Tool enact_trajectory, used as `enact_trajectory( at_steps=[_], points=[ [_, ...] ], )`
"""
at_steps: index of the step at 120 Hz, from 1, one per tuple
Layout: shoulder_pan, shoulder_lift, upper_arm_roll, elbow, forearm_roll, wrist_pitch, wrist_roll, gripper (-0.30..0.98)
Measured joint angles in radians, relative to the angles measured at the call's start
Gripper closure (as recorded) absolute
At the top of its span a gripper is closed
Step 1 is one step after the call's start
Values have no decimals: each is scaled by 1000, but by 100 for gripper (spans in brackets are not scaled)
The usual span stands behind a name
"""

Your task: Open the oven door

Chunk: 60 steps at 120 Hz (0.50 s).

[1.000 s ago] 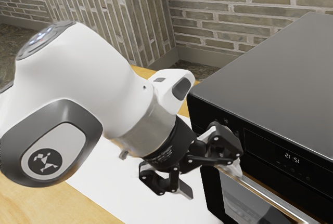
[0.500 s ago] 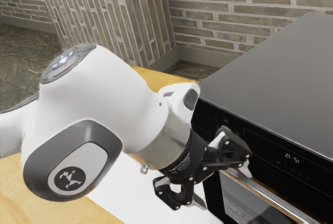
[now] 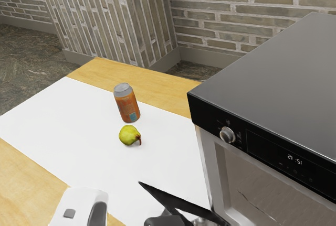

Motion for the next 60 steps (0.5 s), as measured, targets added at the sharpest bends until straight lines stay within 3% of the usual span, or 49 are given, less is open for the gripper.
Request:
enact_trajectory(
  at_steps=[10, 14, 18, 22, 31, 37, 41, 46, 60],
  points=[
    [36, -250, -98, -30, -92, -54, 7, 0],
    [36, -284, -113, -29, -113, -73, 9, 0],
    [31, -227, -77, 9, -99, -102, 13, 0],
    [25, -63, 60, 150, 0, -165, 30, 1],
    [-78, 410, 410, 568, 360, -369, 119, 0],
    [-201, 646, 703, 738, 508, -493, 164, 0],
    [-230, 731, 819, 773, 543, -560, 177, 0],
    [-241, 780, 889, 777, 559, -629, 183, 0],
    [-203, 814, 929, 743, 568, -759, 200, 0]
  ],
)
